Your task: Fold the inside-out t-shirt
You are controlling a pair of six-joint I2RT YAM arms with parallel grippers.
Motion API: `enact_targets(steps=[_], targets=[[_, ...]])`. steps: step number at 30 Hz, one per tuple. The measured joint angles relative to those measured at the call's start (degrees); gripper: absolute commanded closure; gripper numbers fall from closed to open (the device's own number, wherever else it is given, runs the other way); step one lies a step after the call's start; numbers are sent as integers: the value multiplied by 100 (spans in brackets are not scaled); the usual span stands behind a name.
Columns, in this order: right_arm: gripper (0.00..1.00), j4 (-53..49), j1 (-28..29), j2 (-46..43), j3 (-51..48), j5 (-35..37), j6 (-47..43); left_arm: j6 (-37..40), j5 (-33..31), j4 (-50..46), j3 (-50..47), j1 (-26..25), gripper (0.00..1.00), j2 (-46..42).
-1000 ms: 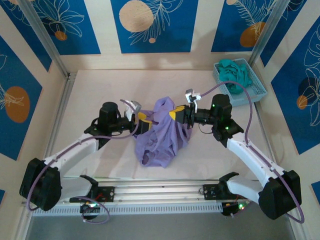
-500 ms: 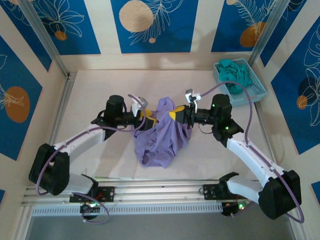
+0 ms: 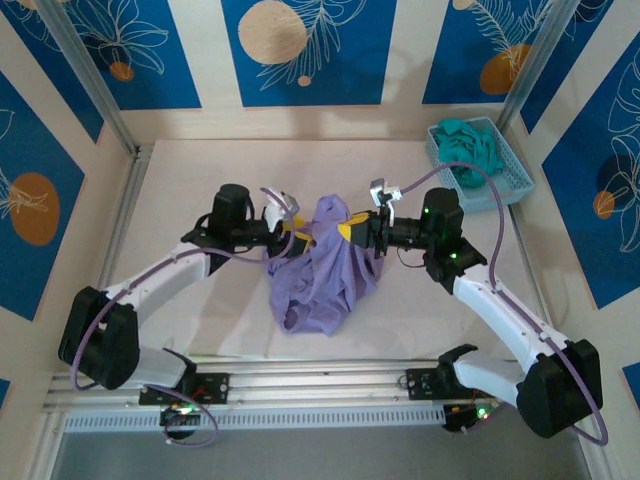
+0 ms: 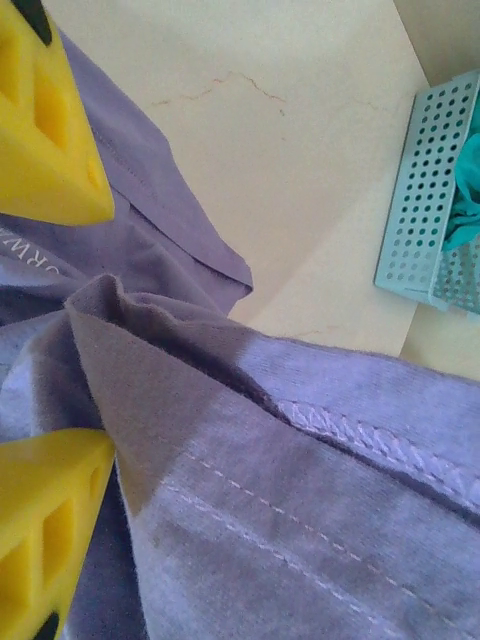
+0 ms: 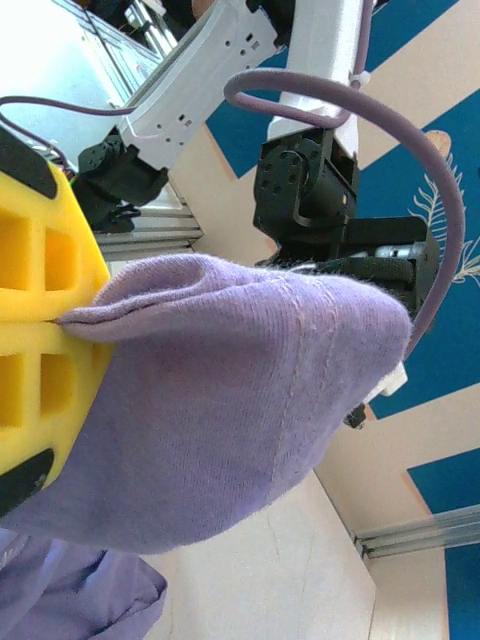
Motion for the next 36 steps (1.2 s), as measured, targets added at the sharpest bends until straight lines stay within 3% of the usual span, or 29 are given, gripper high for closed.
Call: enact_targets(steps=[4, 7, 12, 16, 20, 27, 36], targets=[[100, -4, 0, 35, 0, -7, 0, 339, 205, -197, 372, 0, 38, 339], [100, -4, 0, 35, 0, -7, 0, 452, 382, -236, 474, 0, 44, 520], [100, -11, 0, 35, 0, -7, -2, 485, 651, -256, 588, 0, 67, 704], [100, -31, -28, 35, 0, -4, -7, 361, 728, -160, 608, 0, 100, 719], [100, -96, -103, 22, 0, 22, -44, 151, 452, 85, 459, 0, 100, 592], [100, -358, -116, -122, 0, 435, -199, -350, -761, 17, -109, 0, 100, -485], [100, -743, 627, -22, 74, 1895, -332, -1084, -1550, -817, -107, 0, 100, -1749]])
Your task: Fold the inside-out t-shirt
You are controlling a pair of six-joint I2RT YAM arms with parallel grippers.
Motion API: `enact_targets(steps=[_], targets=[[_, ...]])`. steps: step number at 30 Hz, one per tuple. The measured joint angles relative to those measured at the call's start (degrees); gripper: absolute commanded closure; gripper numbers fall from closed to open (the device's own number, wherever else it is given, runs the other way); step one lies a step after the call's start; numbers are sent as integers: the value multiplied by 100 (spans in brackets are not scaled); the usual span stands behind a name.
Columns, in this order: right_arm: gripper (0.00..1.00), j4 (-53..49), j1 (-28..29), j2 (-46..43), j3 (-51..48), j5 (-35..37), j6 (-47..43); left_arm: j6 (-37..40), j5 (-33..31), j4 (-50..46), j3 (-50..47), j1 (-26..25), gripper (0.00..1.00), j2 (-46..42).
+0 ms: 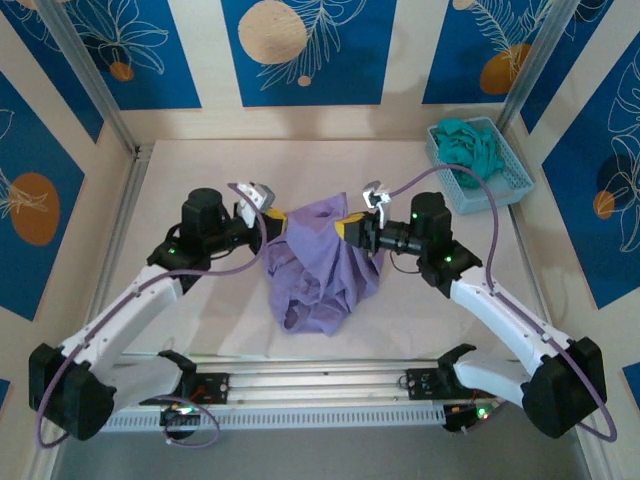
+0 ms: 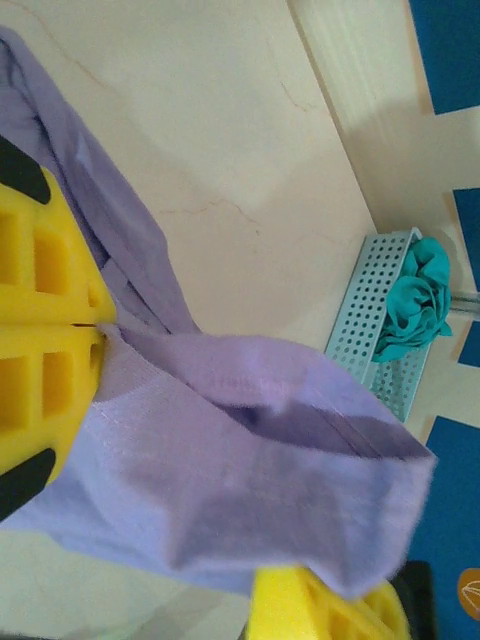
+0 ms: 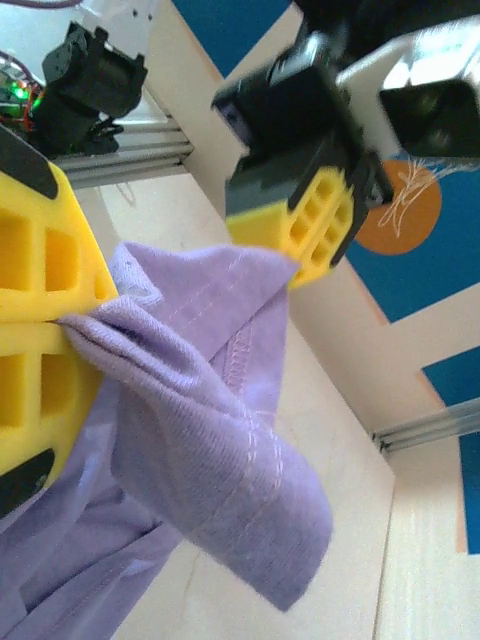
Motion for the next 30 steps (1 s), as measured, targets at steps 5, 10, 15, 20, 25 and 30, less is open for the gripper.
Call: enact_targets(steps=[5, 10, 15, 20, 25, 30], targets=[[77, -428, 435, 96, 225, 1102, -98, -267, -356, -1182, 275, -2, 100, -310], [54, -859, 470, 50, 291, 1589, -284, -177, -1696, -2516, 975, 0, 100, -562], [43, -1622, -15, 39, 293, 2243, -138, 153, -3060, -3167, 1447, 0, 100, -887], [43, -2068, -973, 990, 350, 2575, 332, 442, -3818, -3362, 1609, 0, 100, -962], [42, -2811, -1008, 2509, 1040, 2771, 361, 588, -4022, -3368, 1600, 0, 100, -979], [38, -3449, -927, 3558, 1847, 3198, -42, 625, -4019, -3261, 1508, 0, 100, -1073]])
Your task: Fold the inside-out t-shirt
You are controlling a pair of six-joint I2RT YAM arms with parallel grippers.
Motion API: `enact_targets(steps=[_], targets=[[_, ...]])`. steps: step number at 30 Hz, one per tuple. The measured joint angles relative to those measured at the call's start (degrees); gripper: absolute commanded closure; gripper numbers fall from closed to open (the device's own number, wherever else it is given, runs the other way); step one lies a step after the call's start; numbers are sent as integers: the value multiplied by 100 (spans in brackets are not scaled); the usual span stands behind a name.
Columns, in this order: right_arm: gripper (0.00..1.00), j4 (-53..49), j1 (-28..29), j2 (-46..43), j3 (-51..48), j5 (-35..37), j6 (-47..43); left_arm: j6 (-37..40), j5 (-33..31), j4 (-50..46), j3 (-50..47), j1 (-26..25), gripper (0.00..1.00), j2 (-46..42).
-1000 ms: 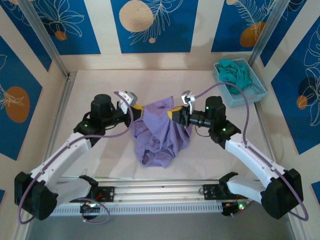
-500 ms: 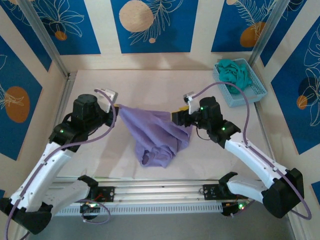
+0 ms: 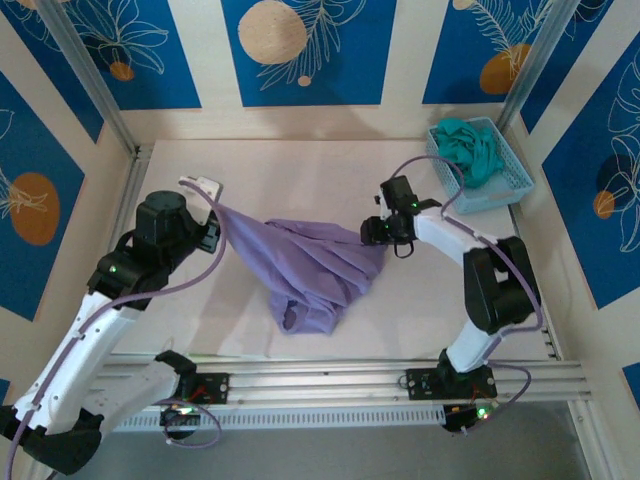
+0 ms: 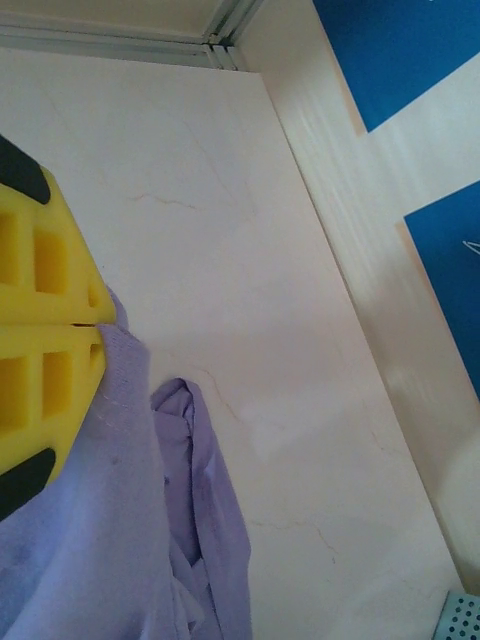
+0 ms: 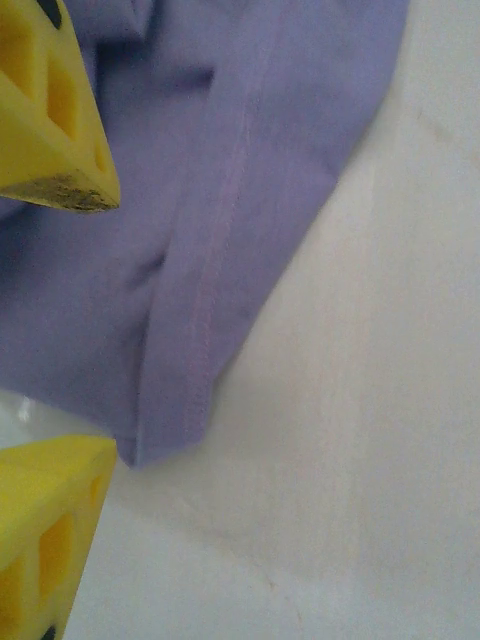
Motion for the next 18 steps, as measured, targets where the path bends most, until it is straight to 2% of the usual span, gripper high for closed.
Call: enact_targets(steps=[7, 8, 11, 12, 14, 16, 18], targets=[[39, -691, 2, 986, 704, 476, -592, 92, 22, 107, -81, 0, 100, -7], [44, -776, 2, 1119, 822, 483, -647, 105, 24, 114, -90, 0, 100, -7], [84, -903, 2, 1480, 1119, 455, -817, 127, 44, 129, -107, 0, 100, -7], [91, -914, 2, 1497, 1185, 444, -863, 127, 50, 133, -107, 0, 100, -7], [100, -883, -4, 1473, 1213, 433, -894, 125, 50, 142, -107, 0, 100, -7], [100, -730, -35, 1255, 1049, 389, -931, 120, 31, 160, -107, 0, 100, -7], [100, -509, -155, 658, 673, 177, -901, 76, -2, 190, -103, 37, 100, -7]])
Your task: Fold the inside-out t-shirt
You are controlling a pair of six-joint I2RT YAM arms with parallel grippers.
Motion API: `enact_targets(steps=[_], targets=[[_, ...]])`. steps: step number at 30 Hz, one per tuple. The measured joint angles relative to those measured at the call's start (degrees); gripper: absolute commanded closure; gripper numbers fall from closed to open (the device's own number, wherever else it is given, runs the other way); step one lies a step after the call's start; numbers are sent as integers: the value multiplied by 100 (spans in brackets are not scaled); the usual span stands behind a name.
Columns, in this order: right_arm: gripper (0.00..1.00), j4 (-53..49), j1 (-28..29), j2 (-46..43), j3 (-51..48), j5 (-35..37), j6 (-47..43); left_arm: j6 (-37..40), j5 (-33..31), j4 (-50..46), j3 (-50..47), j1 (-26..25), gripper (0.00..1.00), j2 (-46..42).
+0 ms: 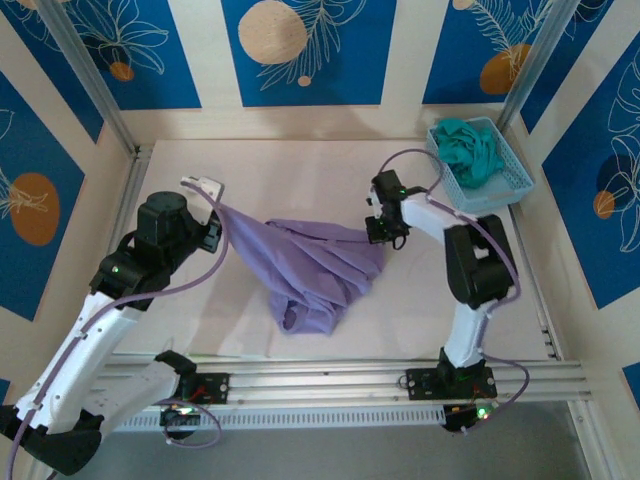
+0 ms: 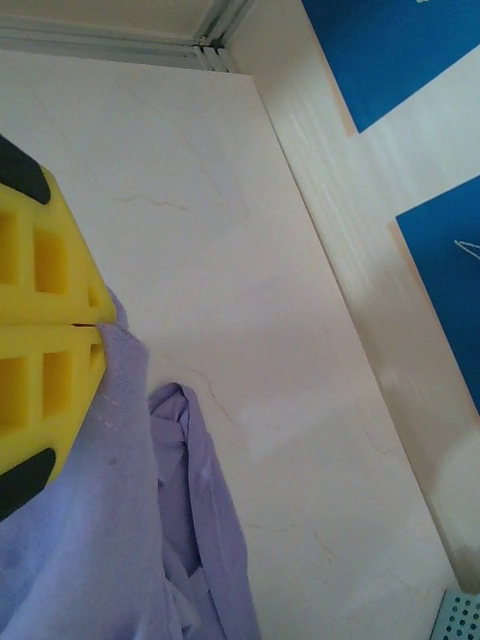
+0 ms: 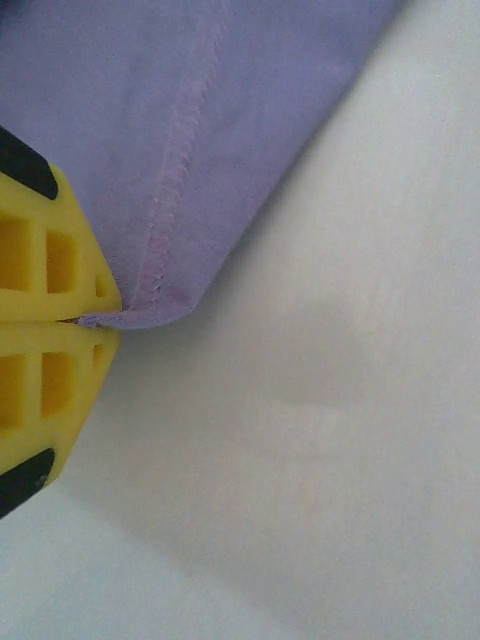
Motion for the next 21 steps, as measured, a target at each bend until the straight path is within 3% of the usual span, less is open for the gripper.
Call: enact_targets(steps=[5, 10, 15, 21], targets=[[100, 848, -960, -2695, -791, -1113, 579, -229, 33, 68, 461, 374, 100, 96], [100, 1816, -1779, -4774, -892, -1744, 1294, -546, 240, 402, 1971, 1016, 100, 573], [100, 2037, -1902, -5525, -1381, -1886, 1626, -728, 376, 756, 2597, 1357, 100, 623], [93, 1864, -1731, -5672, -2778, -1884, 1993, -800, 597, 660, 1294, 1381, 100, 116]])
